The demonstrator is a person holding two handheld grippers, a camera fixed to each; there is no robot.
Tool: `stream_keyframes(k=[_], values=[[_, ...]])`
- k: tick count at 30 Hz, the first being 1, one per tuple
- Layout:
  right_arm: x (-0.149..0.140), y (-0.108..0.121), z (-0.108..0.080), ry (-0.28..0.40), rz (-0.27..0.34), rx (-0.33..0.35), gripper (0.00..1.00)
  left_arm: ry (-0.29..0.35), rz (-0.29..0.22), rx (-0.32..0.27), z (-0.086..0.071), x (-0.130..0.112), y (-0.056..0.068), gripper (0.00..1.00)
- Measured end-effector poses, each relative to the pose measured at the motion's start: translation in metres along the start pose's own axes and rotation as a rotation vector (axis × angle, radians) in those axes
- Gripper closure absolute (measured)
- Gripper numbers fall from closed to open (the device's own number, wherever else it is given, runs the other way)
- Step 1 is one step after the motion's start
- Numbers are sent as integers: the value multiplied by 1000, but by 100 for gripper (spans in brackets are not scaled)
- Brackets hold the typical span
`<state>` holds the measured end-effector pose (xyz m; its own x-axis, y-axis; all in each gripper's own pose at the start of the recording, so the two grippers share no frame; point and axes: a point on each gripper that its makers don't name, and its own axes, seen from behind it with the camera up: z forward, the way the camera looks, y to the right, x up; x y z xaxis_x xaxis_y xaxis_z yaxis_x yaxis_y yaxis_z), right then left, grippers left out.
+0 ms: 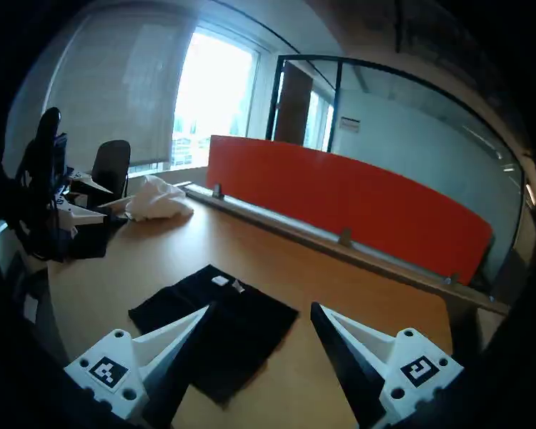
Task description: Fold towel
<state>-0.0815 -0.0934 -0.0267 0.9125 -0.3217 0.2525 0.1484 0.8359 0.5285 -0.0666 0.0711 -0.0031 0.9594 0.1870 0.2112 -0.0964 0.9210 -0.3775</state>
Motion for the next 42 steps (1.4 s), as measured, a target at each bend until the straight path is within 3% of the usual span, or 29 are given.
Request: stream_keyframes(k=[26, 42], values=[[-122, -41, 54, -216, -8, 112, 0, -215, -23, -117, 52, -118, 48, 4], [-187, -58, 68, -337, -10, 171, 0, -368, 27, -196, 71, -184, 71, 4]])
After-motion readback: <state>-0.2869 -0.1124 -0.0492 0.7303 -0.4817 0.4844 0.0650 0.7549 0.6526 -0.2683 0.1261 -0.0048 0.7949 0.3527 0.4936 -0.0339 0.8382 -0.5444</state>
